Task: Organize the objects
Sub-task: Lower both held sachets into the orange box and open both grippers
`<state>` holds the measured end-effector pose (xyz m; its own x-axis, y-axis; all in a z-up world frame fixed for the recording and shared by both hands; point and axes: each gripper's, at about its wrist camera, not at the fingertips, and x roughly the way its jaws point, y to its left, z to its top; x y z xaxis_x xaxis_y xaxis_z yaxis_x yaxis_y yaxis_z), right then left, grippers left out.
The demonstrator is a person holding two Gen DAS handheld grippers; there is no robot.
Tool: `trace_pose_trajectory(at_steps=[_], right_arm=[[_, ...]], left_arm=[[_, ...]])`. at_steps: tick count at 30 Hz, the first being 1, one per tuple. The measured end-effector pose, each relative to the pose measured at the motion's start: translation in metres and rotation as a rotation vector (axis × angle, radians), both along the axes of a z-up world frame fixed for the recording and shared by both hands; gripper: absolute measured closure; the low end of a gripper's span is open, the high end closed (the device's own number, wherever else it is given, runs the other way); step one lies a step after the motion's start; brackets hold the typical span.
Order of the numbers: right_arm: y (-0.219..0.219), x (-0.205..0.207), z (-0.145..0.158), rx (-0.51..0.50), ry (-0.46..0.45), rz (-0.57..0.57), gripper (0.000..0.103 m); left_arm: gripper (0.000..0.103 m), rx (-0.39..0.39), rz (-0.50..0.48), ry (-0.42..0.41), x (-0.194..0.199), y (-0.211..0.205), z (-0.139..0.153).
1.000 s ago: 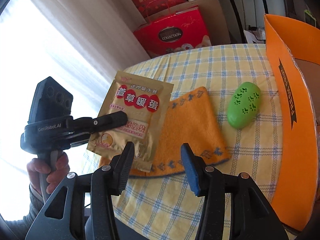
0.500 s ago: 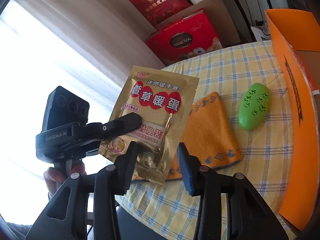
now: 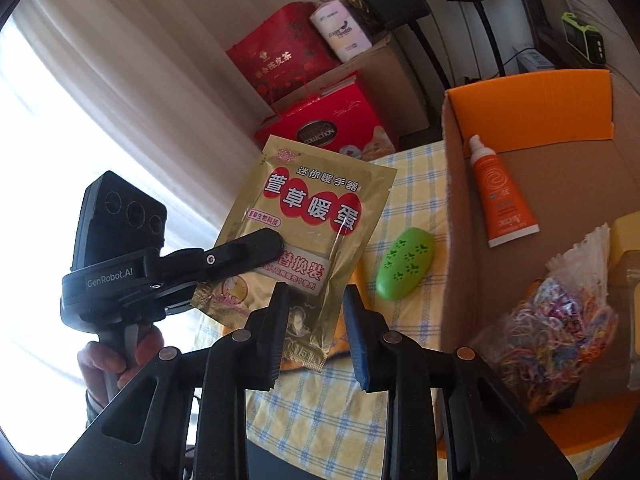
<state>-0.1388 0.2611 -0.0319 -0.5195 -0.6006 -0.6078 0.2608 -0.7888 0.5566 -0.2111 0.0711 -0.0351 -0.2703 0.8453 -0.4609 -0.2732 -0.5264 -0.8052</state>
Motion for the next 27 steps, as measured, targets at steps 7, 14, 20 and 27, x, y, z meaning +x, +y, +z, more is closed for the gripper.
trace_pose_trajectory(at_steps=[7, 14, 20, 27], right_arm=[[0.05, 0.001, 0.006, 0.004, -0.004, -0.074, 0.074], [0.096, -0.006, 0.008, -0.002, -0.022, -0.146, 0.076], [0.126, -0.025, 0.012, 0.038, -0.043, -0.182, 0.077], [0.158, -0.058, 0.0, 0.031, -0.106, -0.211, 0.077]], left_arm=[[0.097, -0.021, -0.064, -0.01, -0.012, 0.055, 0.006], [0.097, -0.049, -0.075, 0.002, -0.027, 0.106, 0.011], [0.097, -0.039, -0.062, -0.035, -0.051, 0.136, 0.002], [0.098, -0.091, -0.045, -0.055, -0.075, 0.166, -0.006]])
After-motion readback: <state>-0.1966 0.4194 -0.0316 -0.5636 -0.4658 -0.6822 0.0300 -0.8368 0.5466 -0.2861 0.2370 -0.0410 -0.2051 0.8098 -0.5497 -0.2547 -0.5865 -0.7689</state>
